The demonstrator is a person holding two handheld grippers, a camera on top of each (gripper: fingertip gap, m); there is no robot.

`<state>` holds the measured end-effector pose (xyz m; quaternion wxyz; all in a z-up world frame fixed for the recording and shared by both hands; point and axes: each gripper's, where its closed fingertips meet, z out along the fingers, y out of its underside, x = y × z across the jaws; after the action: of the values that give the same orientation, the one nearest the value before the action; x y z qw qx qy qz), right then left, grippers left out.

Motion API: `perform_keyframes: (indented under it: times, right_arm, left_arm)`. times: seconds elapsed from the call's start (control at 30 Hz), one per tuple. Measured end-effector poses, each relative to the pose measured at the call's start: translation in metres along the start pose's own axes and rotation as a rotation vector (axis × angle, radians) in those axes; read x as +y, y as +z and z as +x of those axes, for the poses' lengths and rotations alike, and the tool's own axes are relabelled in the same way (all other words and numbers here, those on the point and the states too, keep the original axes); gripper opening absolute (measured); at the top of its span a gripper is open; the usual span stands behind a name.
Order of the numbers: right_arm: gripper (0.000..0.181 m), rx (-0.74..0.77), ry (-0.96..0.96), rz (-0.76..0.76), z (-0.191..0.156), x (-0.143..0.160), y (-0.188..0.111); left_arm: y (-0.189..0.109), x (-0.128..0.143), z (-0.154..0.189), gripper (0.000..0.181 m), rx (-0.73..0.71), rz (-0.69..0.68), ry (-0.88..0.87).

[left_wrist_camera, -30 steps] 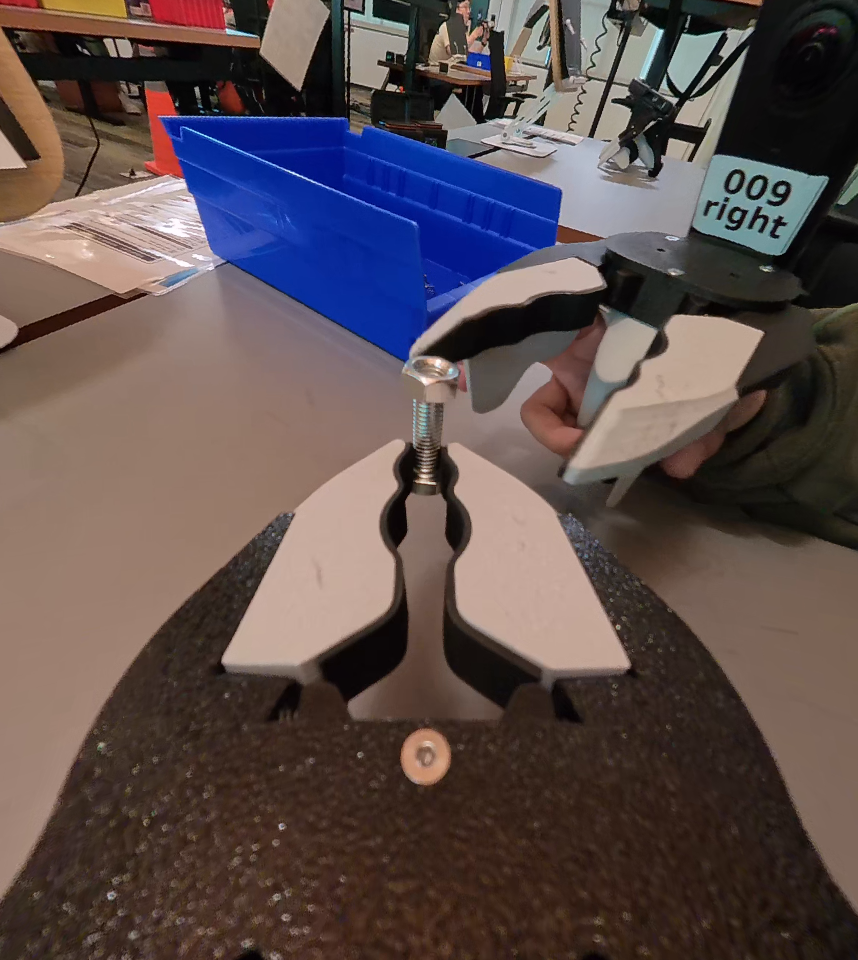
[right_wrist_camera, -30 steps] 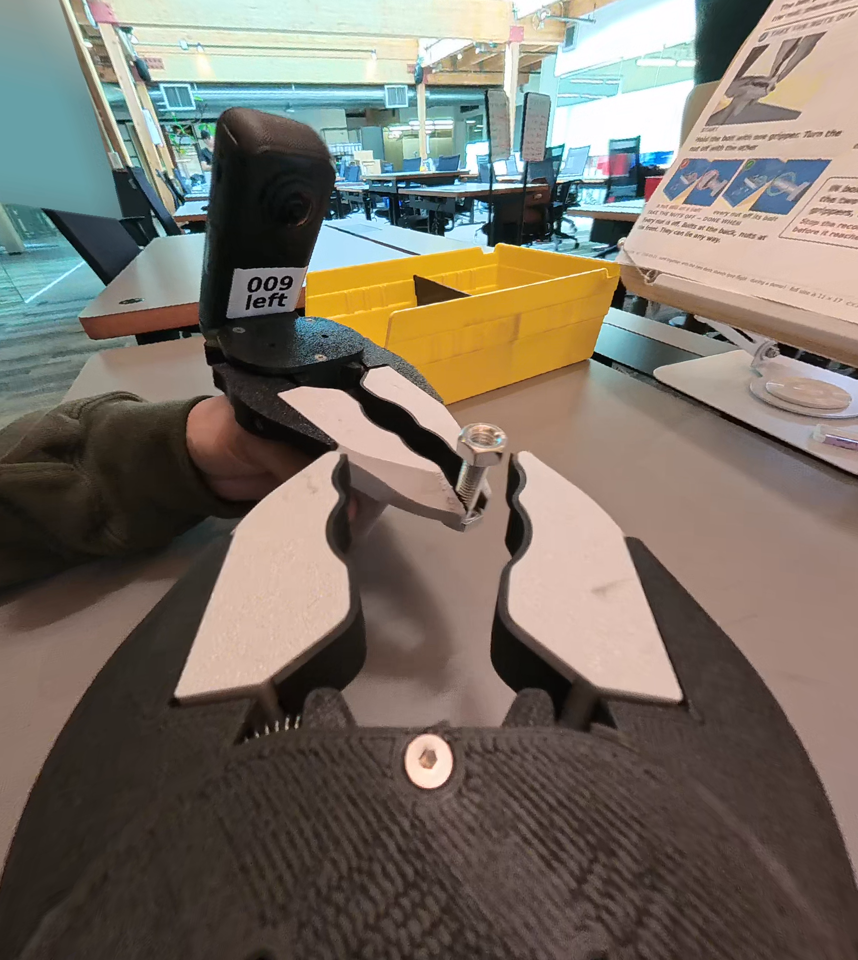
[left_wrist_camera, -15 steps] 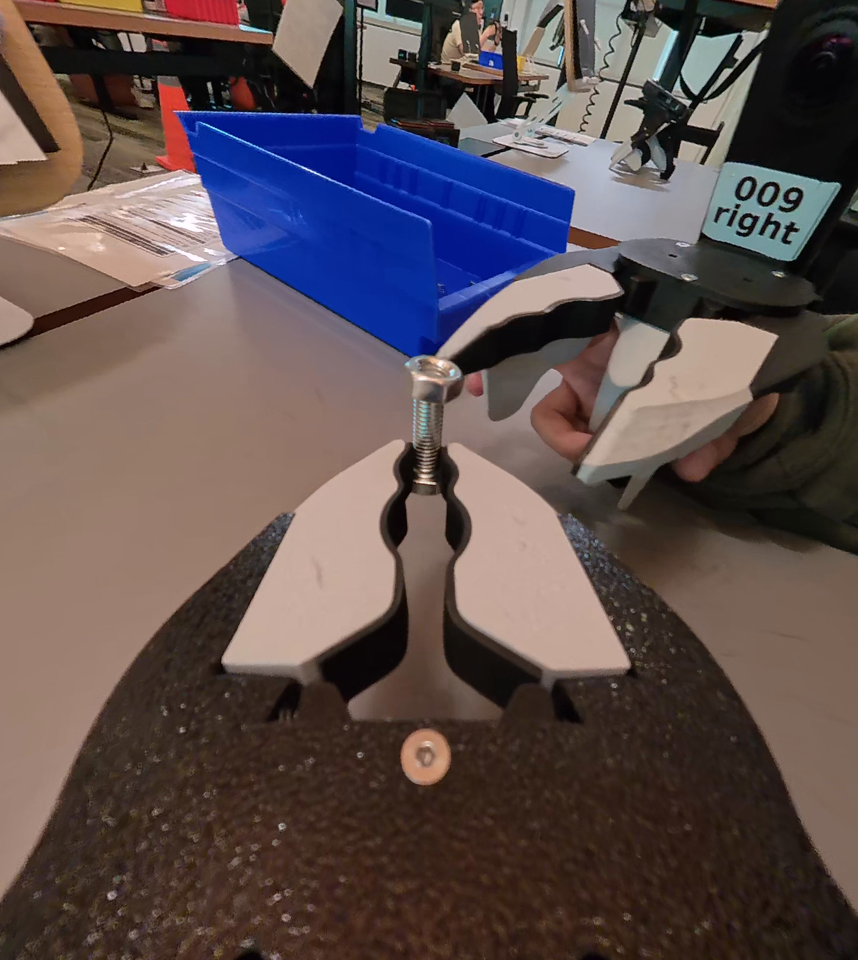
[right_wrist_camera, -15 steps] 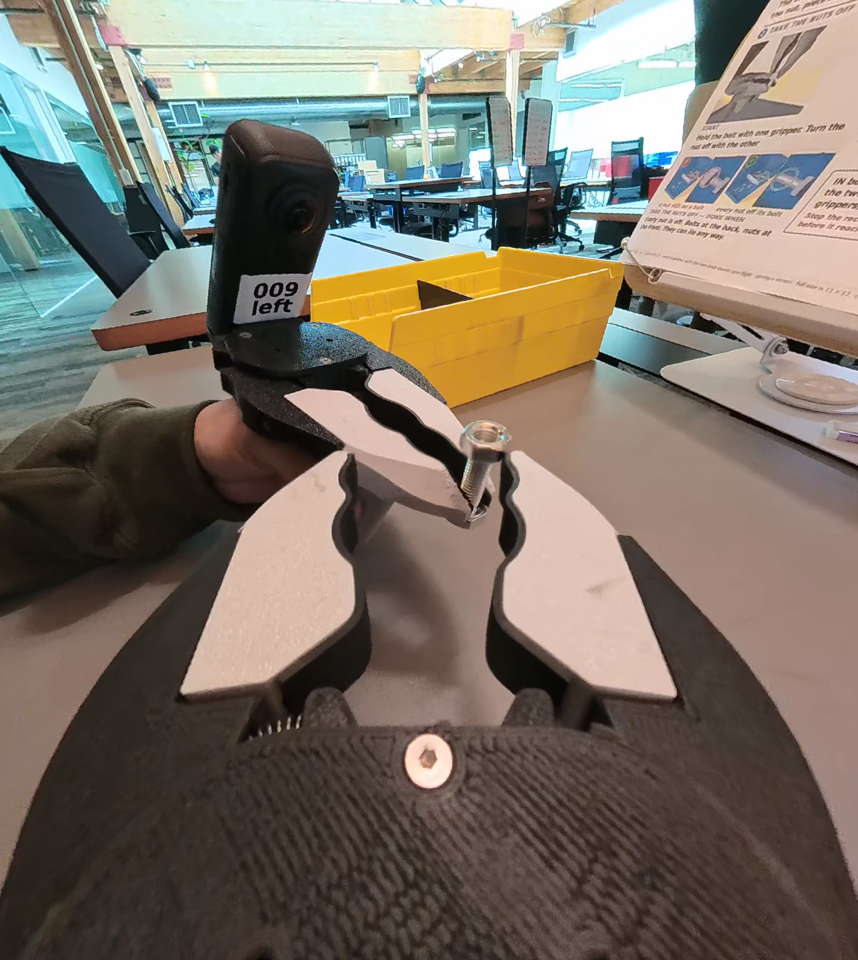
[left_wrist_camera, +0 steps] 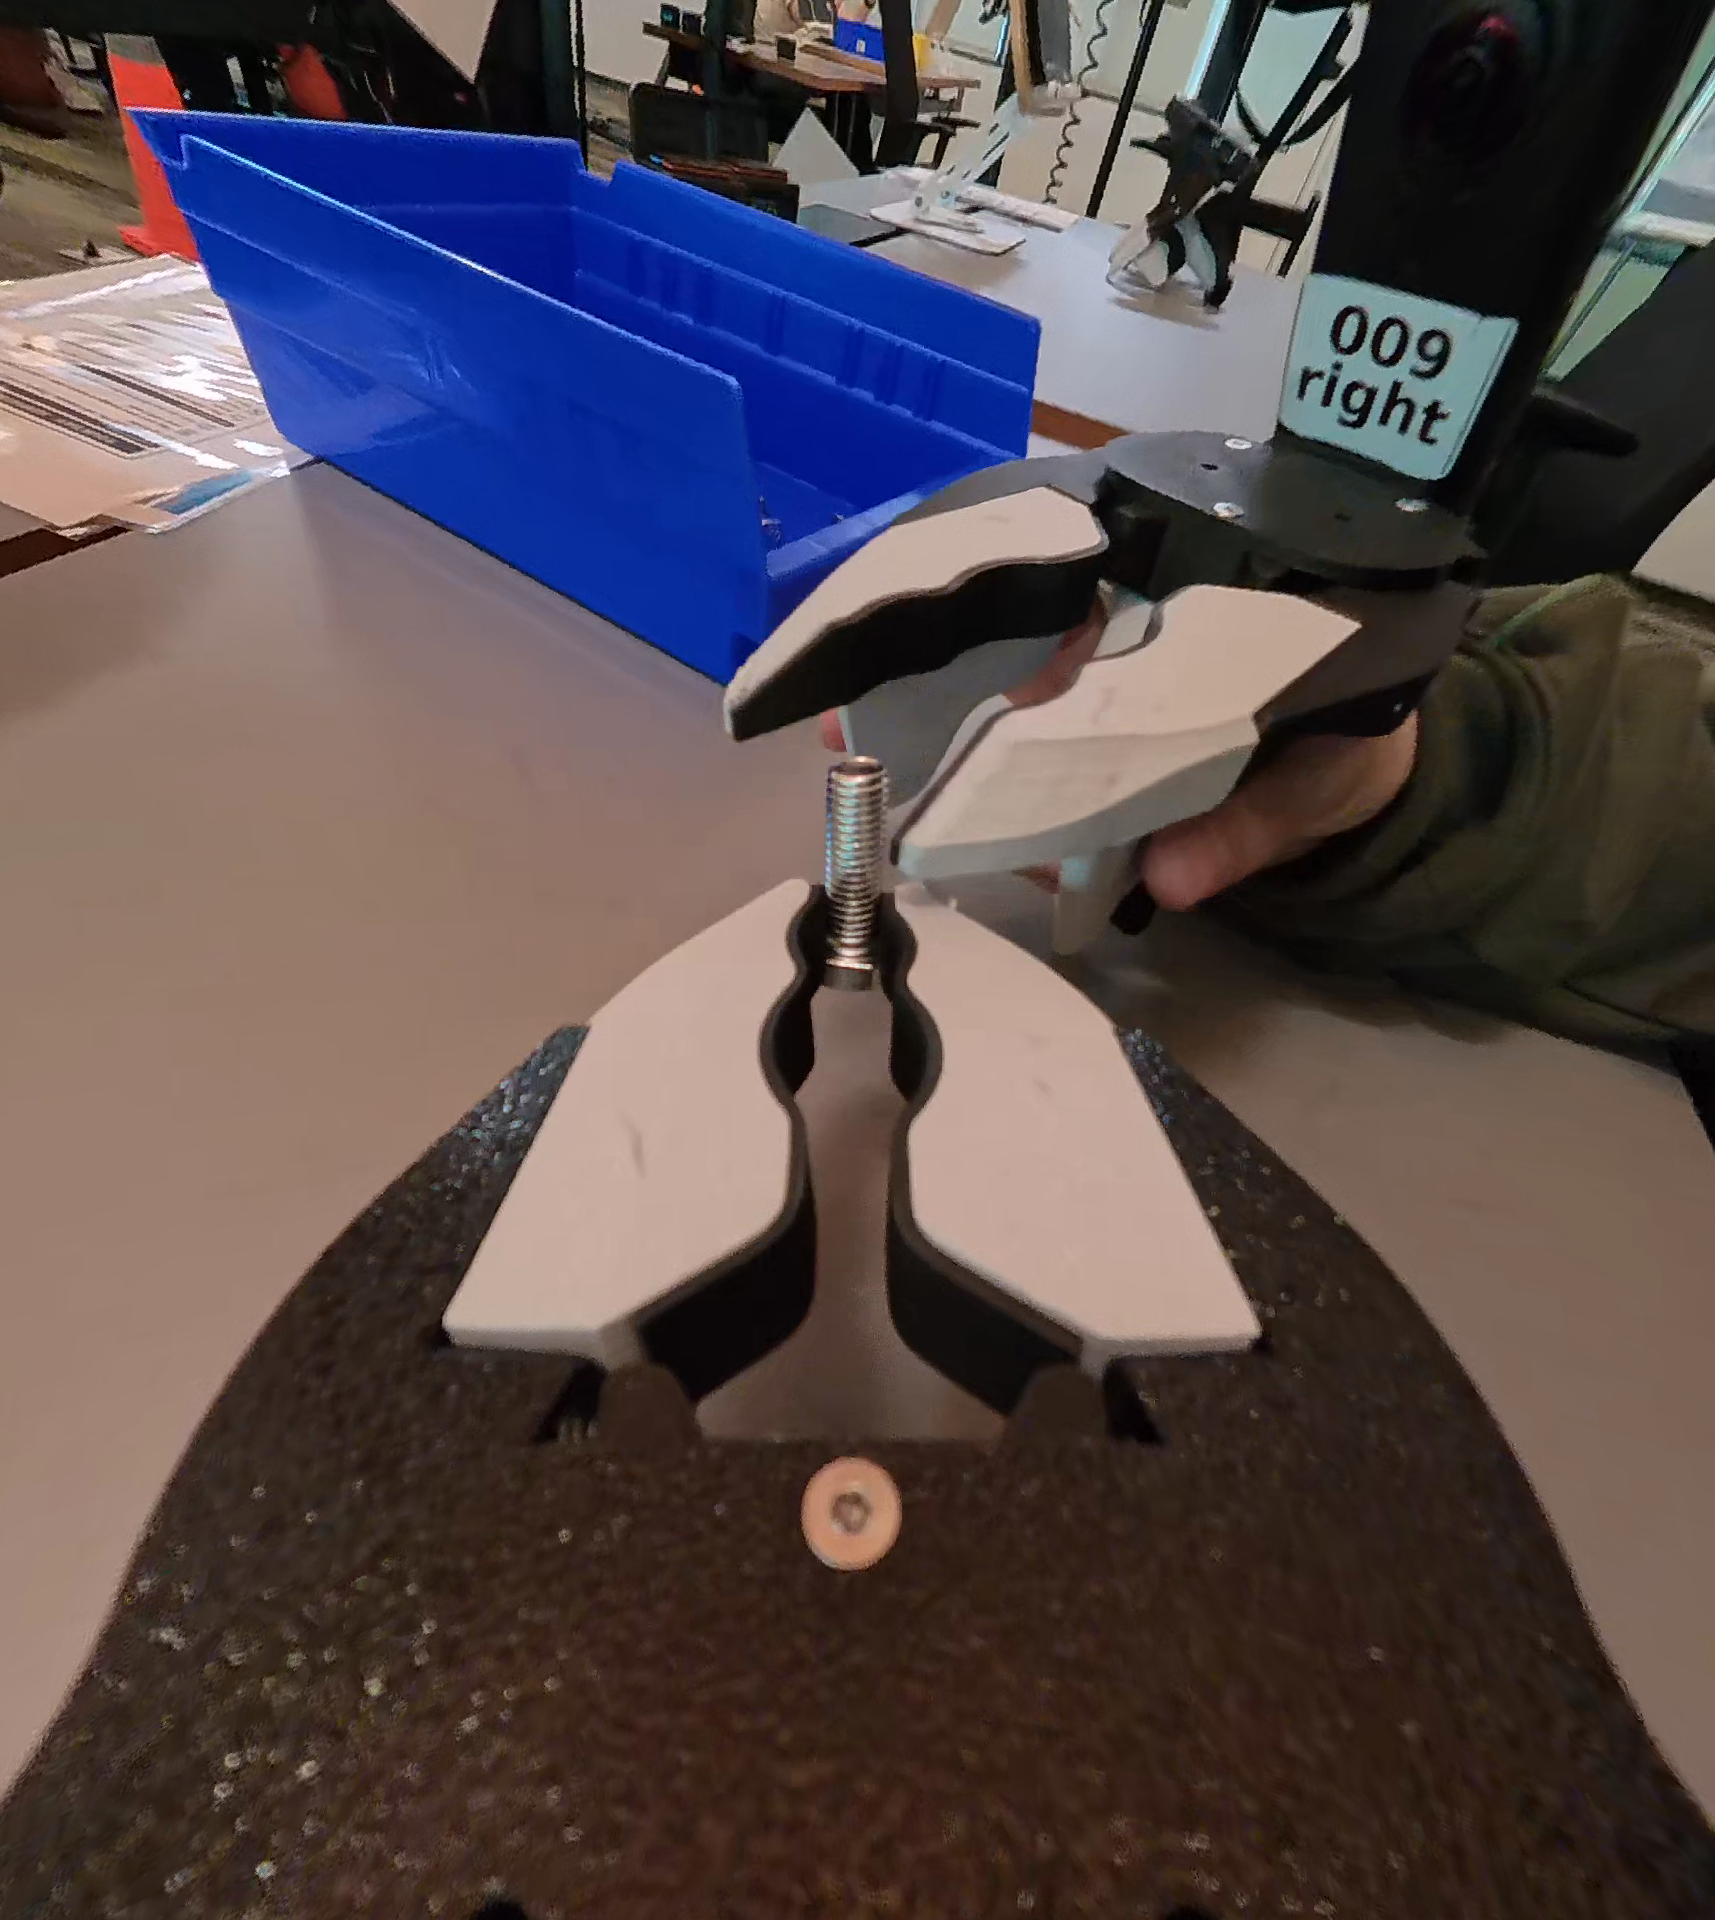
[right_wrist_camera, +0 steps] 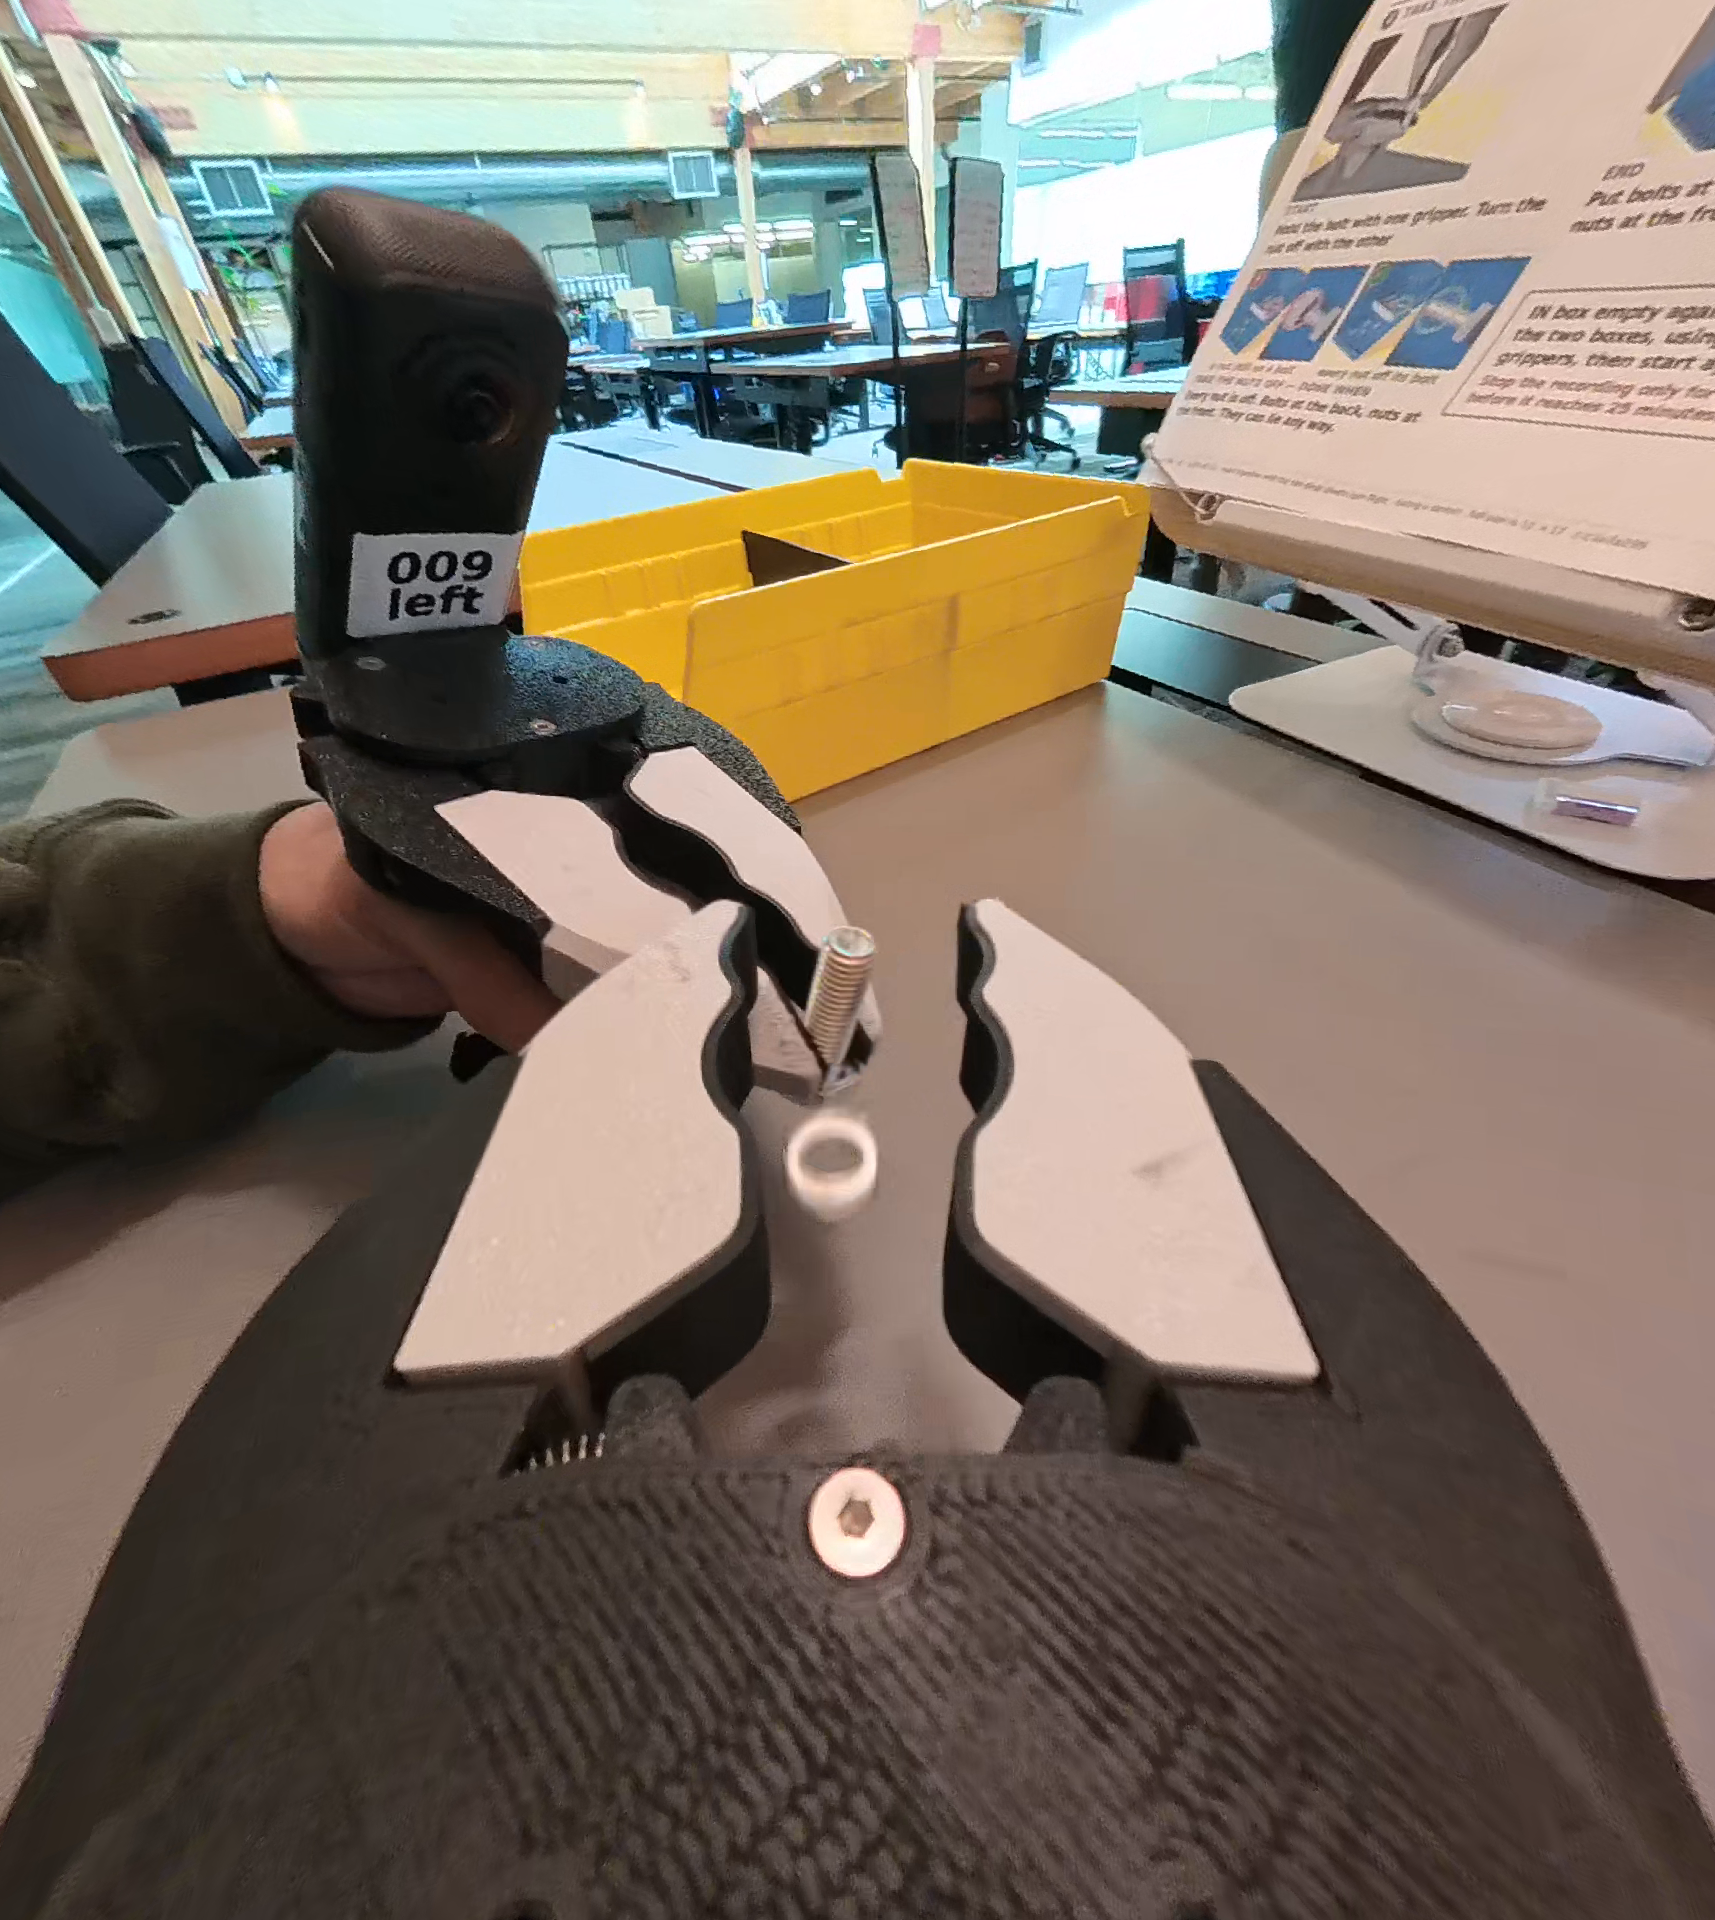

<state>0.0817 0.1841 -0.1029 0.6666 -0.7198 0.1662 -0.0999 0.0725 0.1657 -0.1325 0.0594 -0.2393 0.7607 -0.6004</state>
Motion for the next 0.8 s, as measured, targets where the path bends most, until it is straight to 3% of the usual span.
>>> perform_keyframes:
  times: [0.1, 0.17, 0.23, 0.33, 0.4, 0.5, 0.67, 0.8]
  right_arm:
    - [0.027, -0.057, 0.009, -0.048, -0.002, 0.006, -0.002]
    - [0.034, -0.109, -0.04, -0.196, -0.001, 0.028, -0.009]
    - [0.033, -0.07, -0.036, -0.366, 0.019, 0.055, -0.023]
    - [0.034, -0.112, 0.151, -0.464, 0.028, 0.071, -0.038]
    - [0.023, -0.043, 0.214, -0.408, 0.044, 0.064, -0.038]
    - [0.022, 0.062, 0.222, -0.285, 0.063, 0.047, -0.037]
    - [0.021, 0.27, 0.08, 0.003, 0.086, 0.006, -0.043]
    - [0.022, 0.191, -0.028, 0.017, 0.075, -0.003, -0.049]
  left_arm:
    - [-0.002, 0.003, -0.005, 0.009, -0.011, -0.014, -0.025]
    - [-0.004, 0.011, -0.008, 0.009, -0.026, -0.071, 0.004]
    - [-0.002, 0.019, -0.008, 0.009, -0.018, -0.12, -0.006]
    - [0.0, 0.023, -0.007, 0.009, -0.021, -0.145, 0.003]
    - [0.001, 0.023, -0.007, 0.009, -0.03, -0.152, 0.014]
    - [0.002, 0.022, -0.007, 0.009, -0.035, -0.146, 0.017]
    - [0.0, 0.02, -0.008, 0.009, -0.035, -0.128, 0.008]
    - [-0.001, 0.018, -0.008, 0.009, -0.03, -0.117, 0.019]
